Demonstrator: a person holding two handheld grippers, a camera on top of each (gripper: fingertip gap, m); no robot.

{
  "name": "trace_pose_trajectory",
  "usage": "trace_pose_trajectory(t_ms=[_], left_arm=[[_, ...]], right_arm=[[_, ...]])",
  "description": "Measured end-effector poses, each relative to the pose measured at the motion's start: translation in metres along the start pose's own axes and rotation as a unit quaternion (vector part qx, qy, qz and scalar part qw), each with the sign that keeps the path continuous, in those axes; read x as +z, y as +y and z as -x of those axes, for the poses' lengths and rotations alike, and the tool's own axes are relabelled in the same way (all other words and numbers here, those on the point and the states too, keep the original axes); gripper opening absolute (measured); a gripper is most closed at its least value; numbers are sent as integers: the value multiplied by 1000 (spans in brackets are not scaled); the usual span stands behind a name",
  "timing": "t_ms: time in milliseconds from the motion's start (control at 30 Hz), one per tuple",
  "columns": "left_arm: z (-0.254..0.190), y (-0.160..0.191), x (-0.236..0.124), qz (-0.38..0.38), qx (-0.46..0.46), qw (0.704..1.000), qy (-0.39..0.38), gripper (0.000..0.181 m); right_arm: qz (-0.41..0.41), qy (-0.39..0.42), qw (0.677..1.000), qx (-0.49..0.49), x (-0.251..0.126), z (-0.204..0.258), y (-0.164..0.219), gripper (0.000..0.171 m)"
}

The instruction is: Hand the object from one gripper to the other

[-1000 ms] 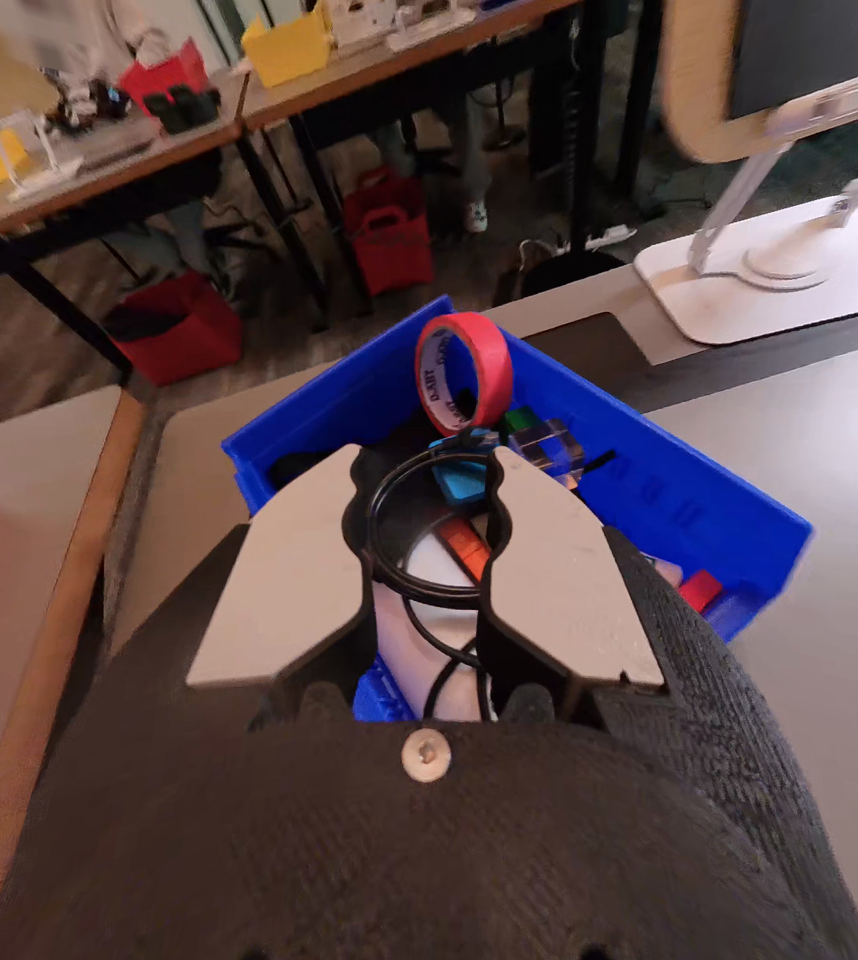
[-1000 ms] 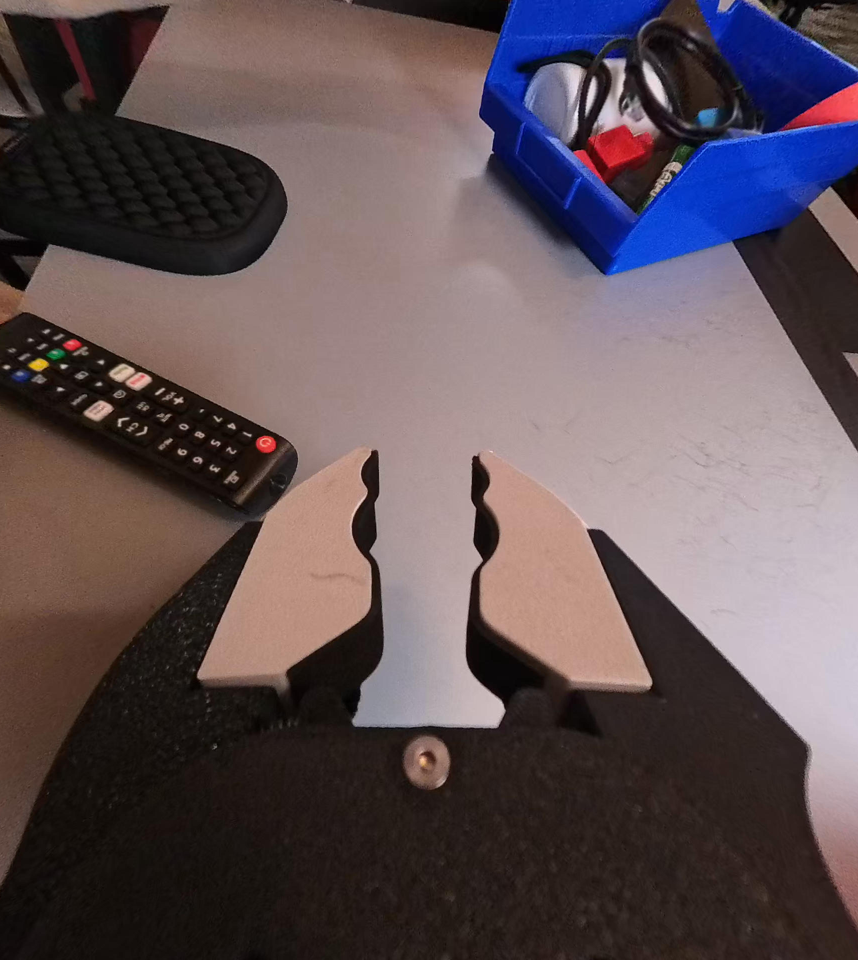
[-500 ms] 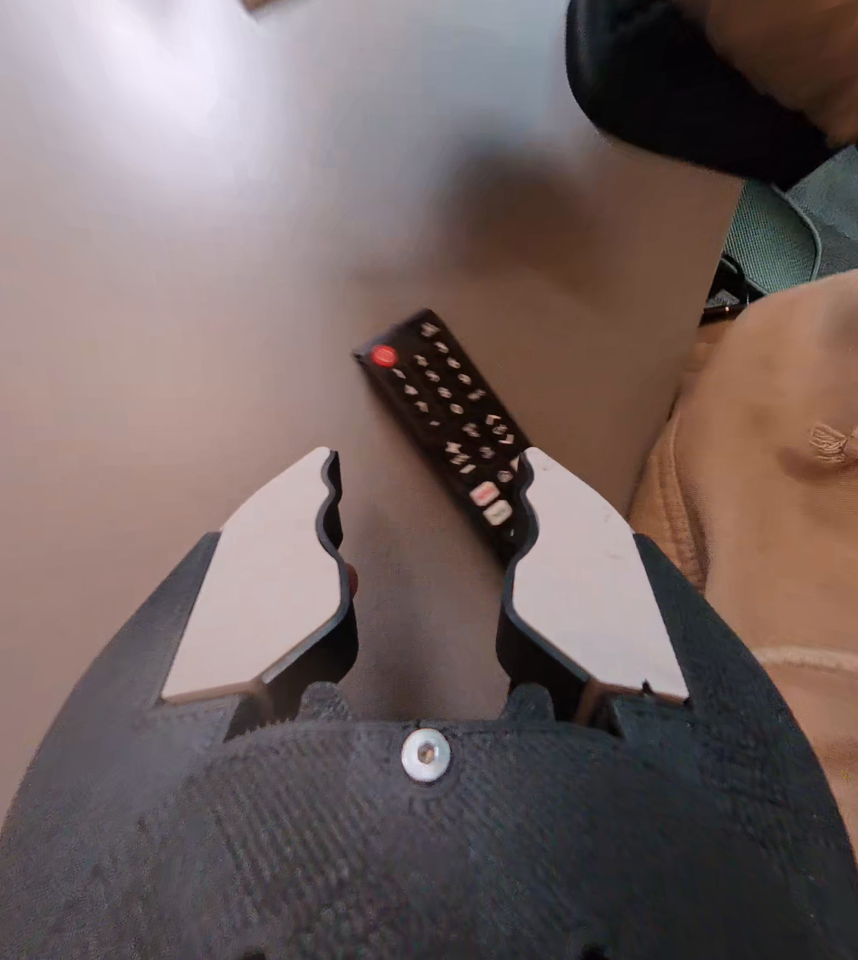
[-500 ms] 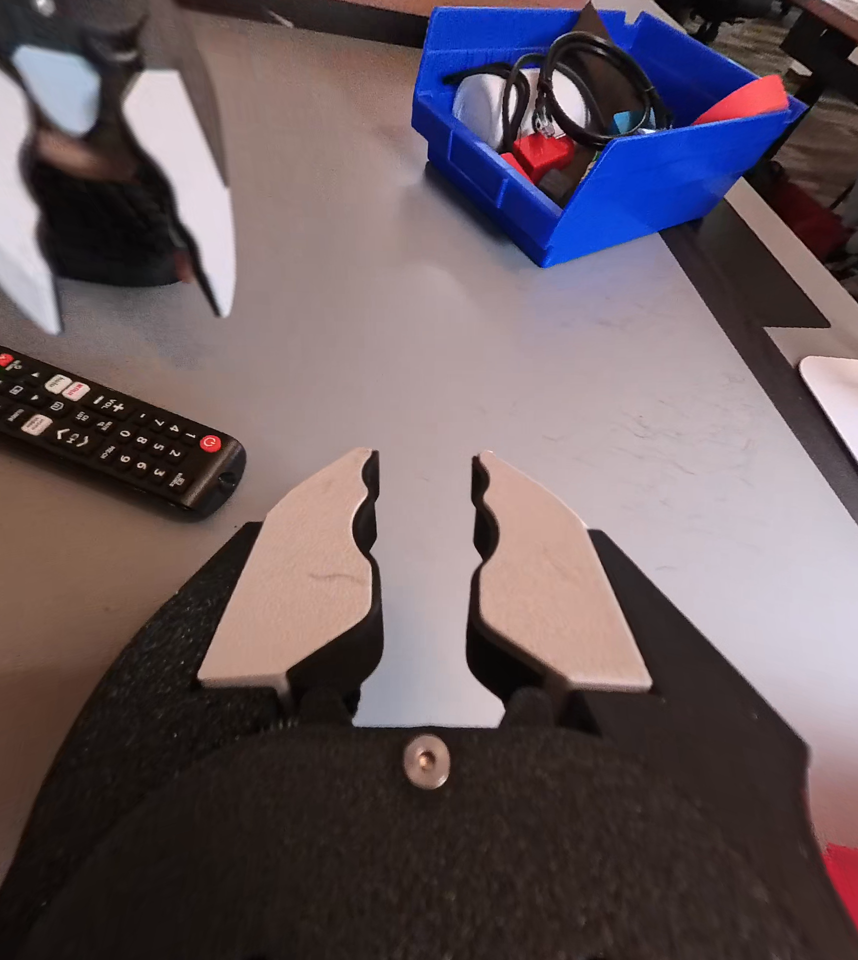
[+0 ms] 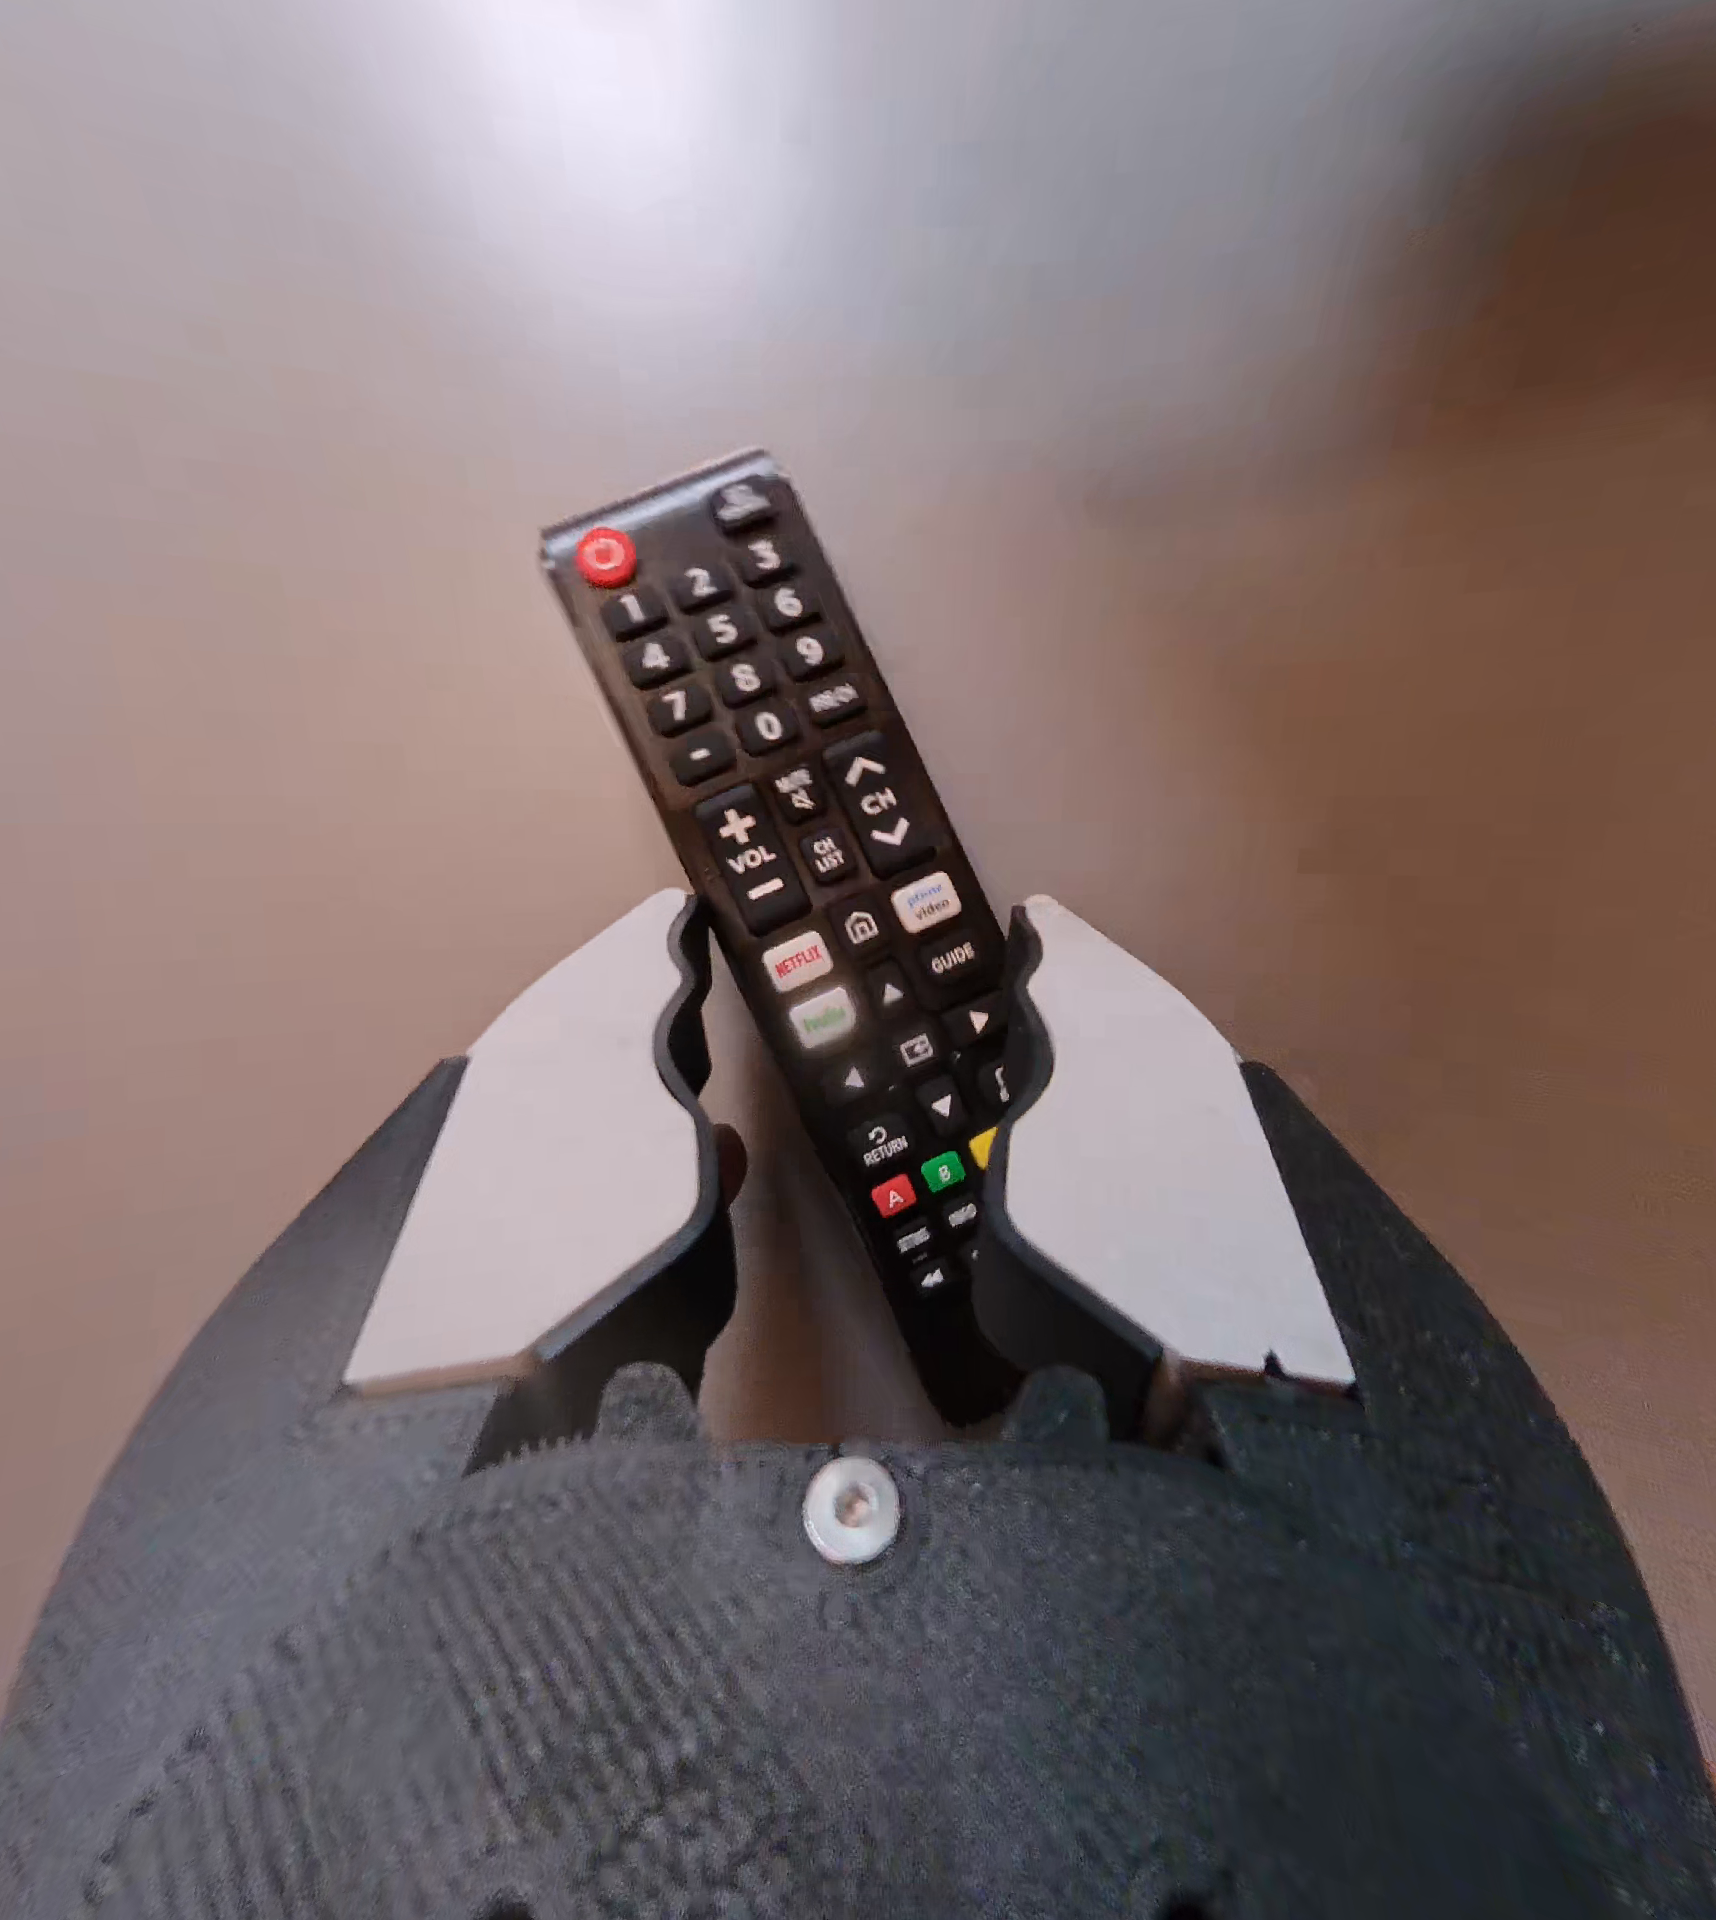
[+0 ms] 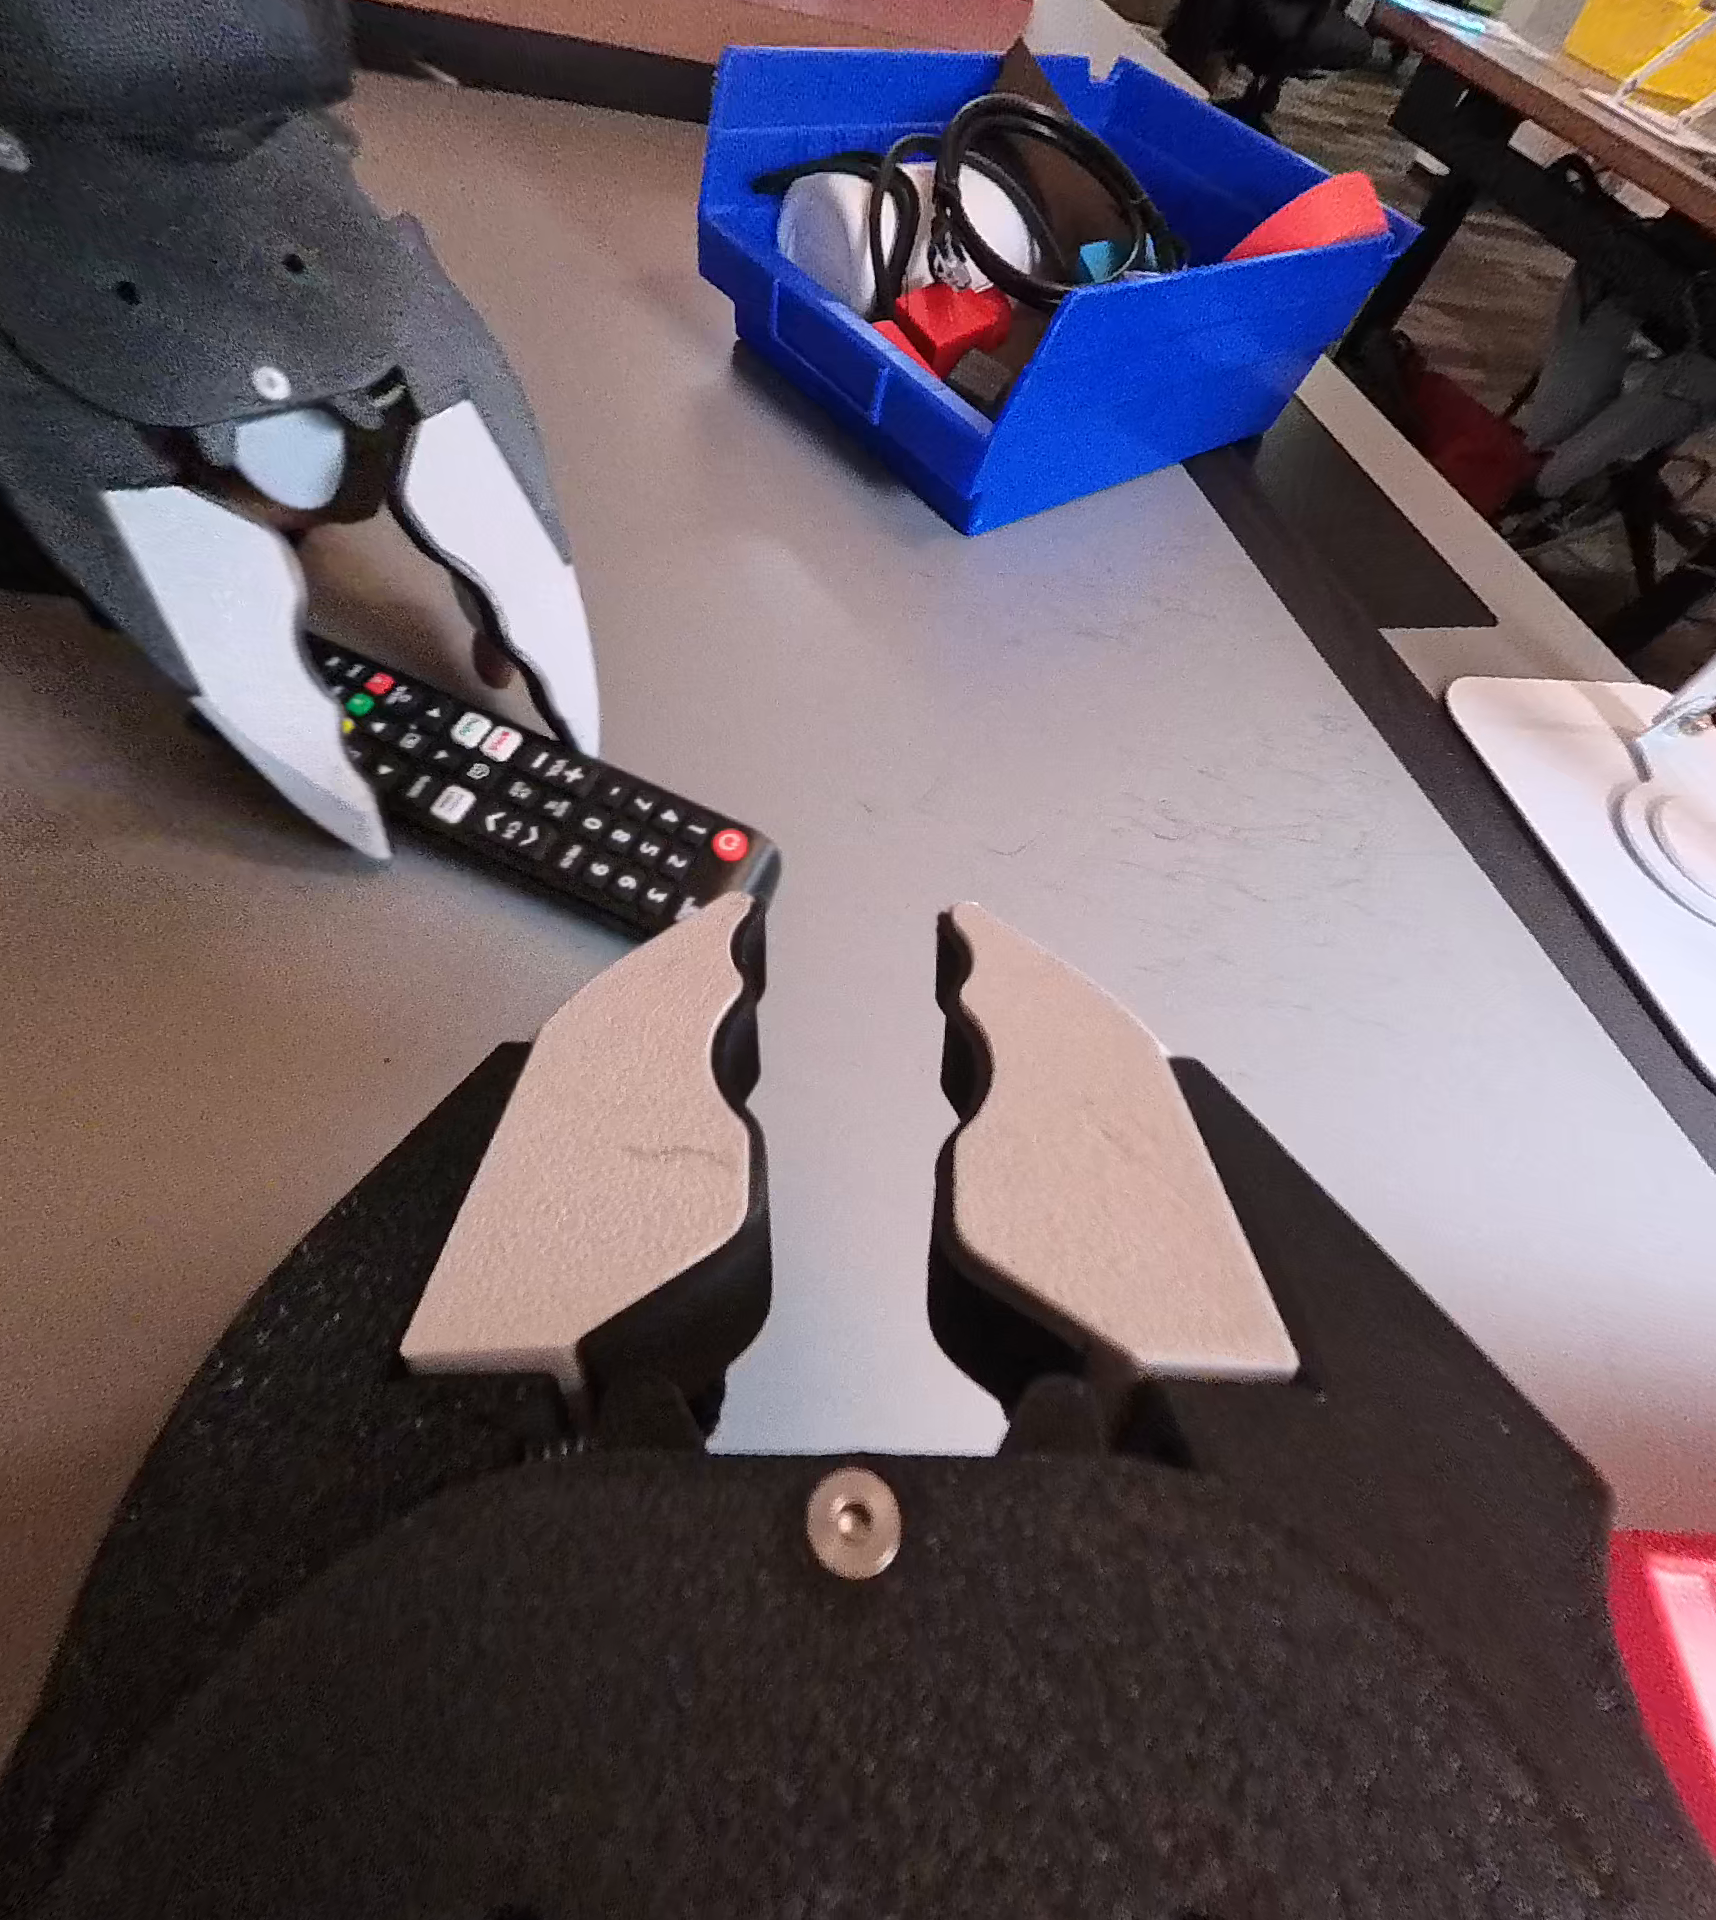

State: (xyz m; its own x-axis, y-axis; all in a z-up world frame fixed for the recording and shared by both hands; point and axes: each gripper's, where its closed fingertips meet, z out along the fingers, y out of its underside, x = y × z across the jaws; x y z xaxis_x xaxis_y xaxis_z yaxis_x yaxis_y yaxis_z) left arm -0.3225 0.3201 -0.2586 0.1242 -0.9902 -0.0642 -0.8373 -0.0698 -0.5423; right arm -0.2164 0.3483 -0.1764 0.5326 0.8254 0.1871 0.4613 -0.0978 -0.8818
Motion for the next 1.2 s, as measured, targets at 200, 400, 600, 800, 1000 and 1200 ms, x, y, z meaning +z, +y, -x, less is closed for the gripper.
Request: trace_pose_trajectory(t_ms=[200,400,600,800,1000,1200], left_arm=[[95,-40,11,-61,-65,996,-9,50],[123,-116,-25,-266,-117,953,88,50],[100,-198,-125,-524,-92,819,213,49],[67,-211,-156,-599,-47,770,217,49],[68,-201,-155,-558,-20,812,169,47],[81,-196,-154,-517,-42,844,137,43]], right_arm=[[-27,40,997,56,-3,-28,10,31],[-58,53,988,133,-3,-48,23,33],[-167,-34,966,195,-5,-40,-55,53],[-207,-149,951,174,12,-4,-135,60],[-152,-103,976,118,19,-9,-122,51],[-103,18,992,73,-19,-56,-100,50]])
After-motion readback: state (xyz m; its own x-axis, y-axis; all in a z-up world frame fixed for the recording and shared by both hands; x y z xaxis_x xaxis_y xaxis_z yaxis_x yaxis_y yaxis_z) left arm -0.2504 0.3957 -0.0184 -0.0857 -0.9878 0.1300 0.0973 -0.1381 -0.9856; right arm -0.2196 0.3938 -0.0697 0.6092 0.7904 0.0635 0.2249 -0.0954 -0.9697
